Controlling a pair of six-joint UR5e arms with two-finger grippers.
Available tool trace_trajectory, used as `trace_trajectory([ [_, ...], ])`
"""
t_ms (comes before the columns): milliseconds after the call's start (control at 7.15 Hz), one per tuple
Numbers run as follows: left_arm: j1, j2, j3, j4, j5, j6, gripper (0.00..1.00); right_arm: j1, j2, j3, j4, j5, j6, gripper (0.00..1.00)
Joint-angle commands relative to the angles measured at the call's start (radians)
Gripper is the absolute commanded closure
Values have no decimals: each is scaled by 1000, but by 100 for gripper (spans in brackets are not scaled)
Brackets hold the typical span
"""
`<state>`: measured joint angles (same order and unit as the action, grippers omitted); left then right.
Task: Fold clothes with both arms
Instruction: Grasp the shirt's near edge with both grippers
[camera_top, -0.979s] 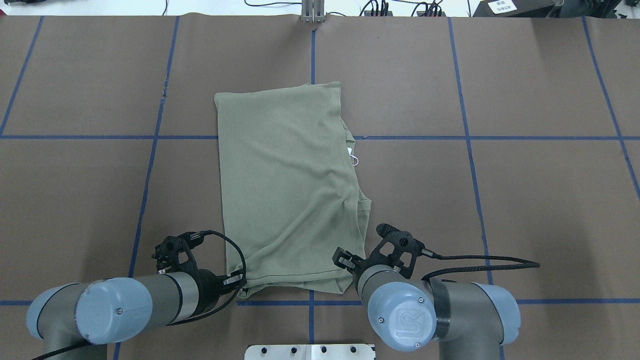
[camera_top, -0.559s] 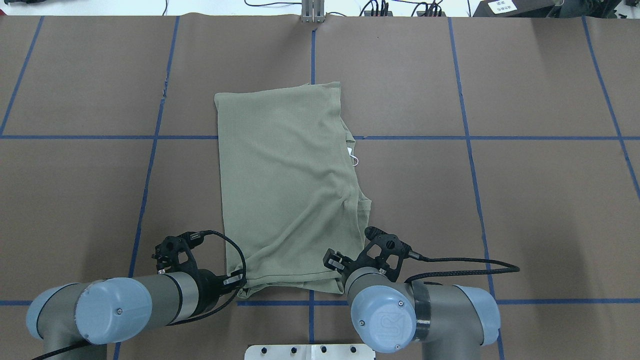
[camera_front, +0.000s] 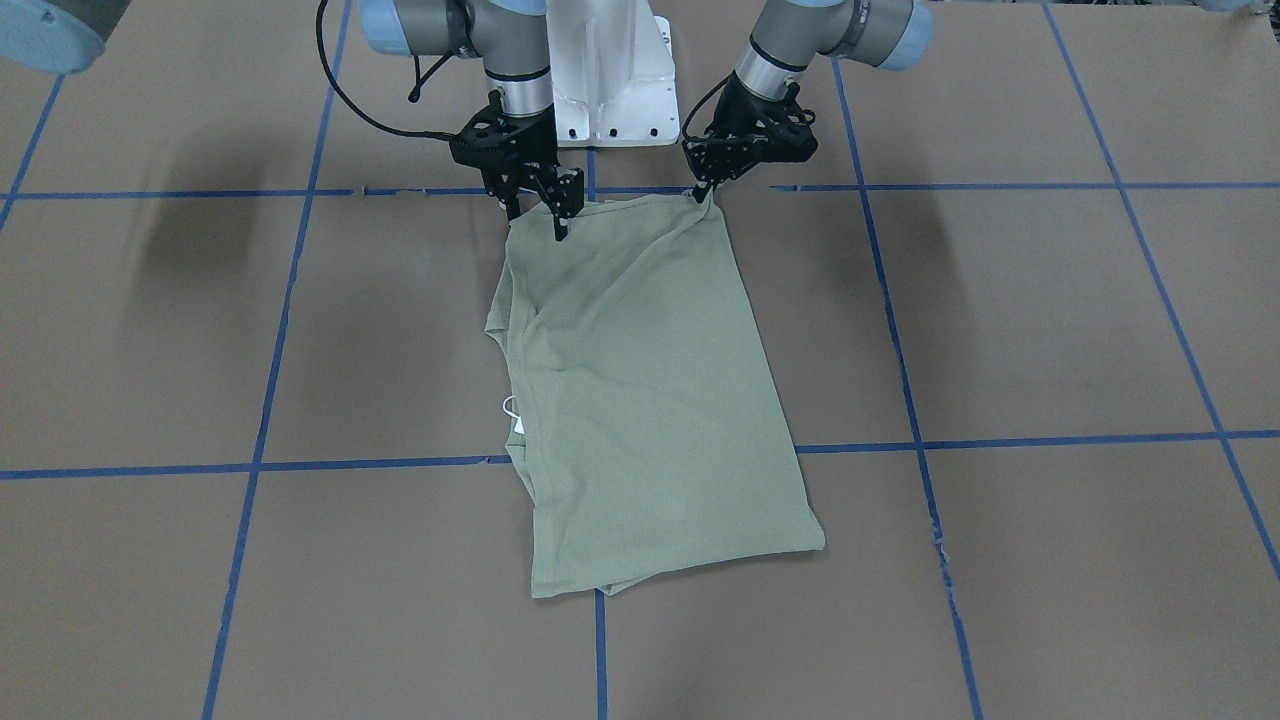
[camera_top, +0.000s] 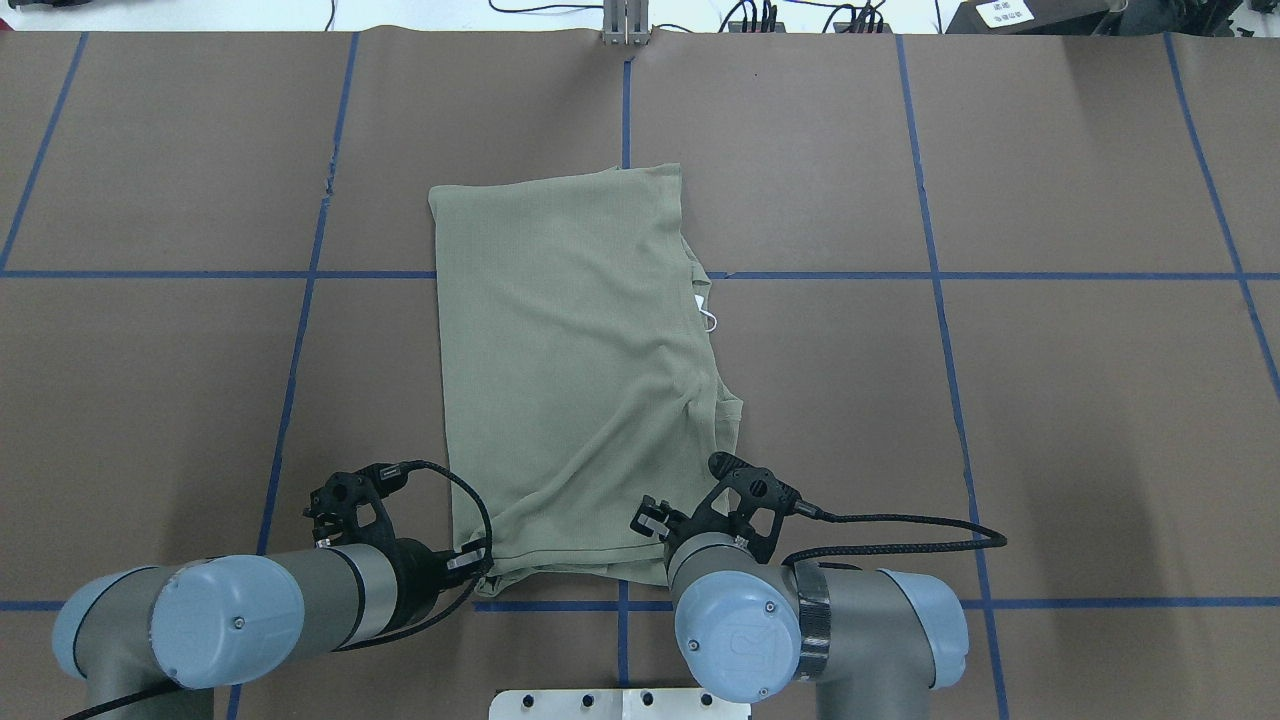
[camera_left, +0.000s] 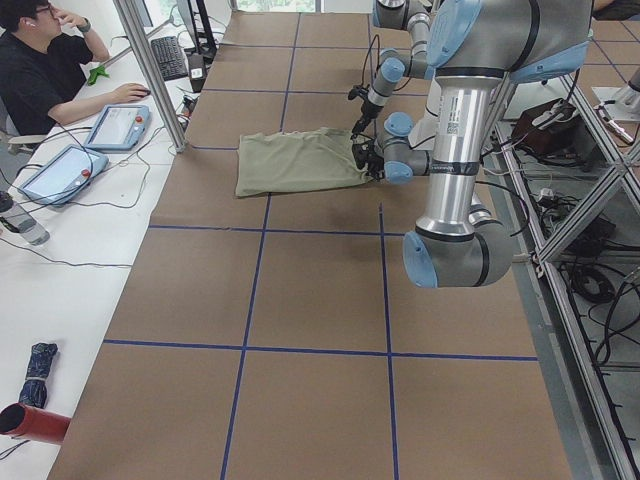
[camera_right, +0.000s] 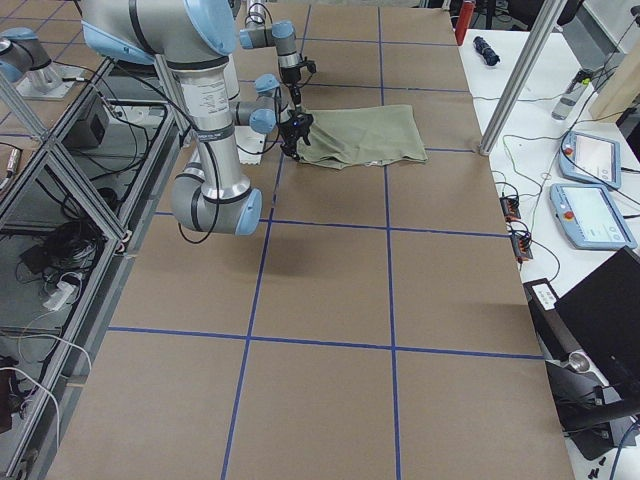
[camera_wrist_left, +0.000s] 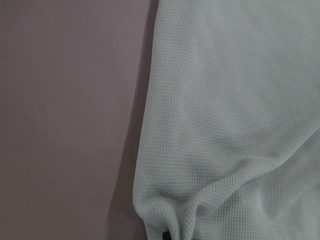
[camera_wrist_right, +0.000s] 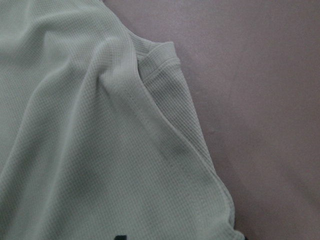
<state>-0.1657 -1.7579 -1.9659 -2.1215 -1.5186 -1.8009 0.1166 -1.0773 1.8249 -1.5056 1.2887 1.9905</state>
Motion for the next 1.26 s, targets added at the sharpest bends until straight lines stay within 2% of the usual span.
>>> trace_trajectory([
  [0,0,0,-1,0,0,0,100,0,3,-19,2,0,-1,23],
  [140,0,0,-1,0,0,2,100,0,5,-19,2,0,-1,30],
  [280,0,0,-1,0,0,2,100,0,10,-19,4,0,1,49],
  [419,-2,0,-1,0,0,2,100,0,13,-21,5,0,7,80],
  [699,0,-2,-1,0,0,3,100,0,13,-24,5,-2,43,100],
  [1118,0,-8,-1,0,0,3,100,18,36,-16,-4,-28,74,100],
])
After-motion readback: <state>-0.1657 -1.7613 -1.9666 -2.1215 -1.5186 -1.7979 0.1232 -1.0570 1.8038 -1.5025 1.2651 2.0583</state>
